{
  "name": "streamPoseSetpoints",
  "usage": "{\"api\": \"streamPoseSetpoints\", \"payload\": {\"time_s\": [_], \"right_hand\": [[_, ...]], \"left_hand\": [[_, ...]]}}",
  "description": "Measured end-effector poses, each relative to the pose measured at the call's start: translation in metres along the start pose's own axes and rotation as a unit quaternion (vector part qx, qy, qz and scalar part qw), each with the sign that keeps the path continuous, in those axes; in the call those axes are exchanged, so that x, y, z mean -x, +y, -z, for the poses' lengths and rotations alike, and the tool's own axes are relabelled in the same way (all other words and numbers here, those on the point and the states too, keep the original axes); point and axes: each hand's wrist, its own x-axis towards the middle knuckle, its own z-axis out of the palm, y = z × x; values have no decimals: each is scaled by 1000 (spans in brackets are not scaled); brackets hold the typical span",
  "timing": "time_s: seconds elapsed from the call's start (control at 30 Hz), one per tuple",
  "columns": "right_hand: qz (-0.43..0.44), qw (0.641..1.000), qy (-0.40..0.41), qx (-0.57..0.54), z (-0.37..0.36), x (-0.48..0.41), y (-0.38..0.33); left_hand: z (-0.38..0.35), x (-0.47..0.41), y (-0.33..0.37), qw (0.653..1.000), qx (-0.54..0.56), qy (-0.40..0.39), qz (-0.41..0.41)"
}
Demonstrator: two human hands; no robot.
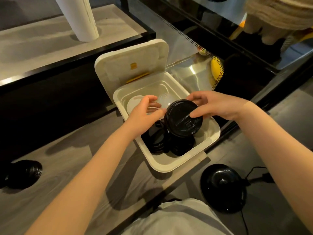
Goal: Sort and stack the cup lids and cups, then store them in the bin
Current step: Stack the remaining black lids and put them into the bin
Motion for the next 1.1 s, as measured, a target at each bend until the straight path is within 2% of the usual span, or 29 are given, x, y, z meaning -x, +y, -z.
{"api": "streamPoseSetpoints", "payload": {"time_s": [0.07, 0.13, 0.23, 0.27, 0.33, 0.57, 0.7, 0.93, 1.1], "right_hand": [[-27, 997, -27, 69, -2, -1, -1], [-62, 985, -47, 156, -6, -8, 0], [-105, 957, -85, 257, -15, -24, -2], [-115, 948, -98, 280, -19, -29, -4], [-137, 929, -127, 319, -28, -41, -8], [-203, 882, -176, 387, -48, -69, -6], [-157, 866, -131, 456, -55, -74, 8], [-14, 901, 6, 434, -51, -58, 38], [-11, 860, -7, 510, -54, -39, 46]], "left_hand": [[2, -4, -13, 972, -224, -25, -71], [-1, -8, -24, 920, -357, -114, -117], [-11, -14, -28, 821, -531, -194, -84], [-14, -17, -27, 798, -564, -202, -69], [-19, -20, -25, 780, -592, -197, -55], [-20, -21, -25, 774, -606, -180, -43], [-20, -21, -29, 779, -599, -177, -45], [-19, -18, -28, 806, -571, -146, -55], [-15, -17, -25, 808, -569, -134, -74]]}}
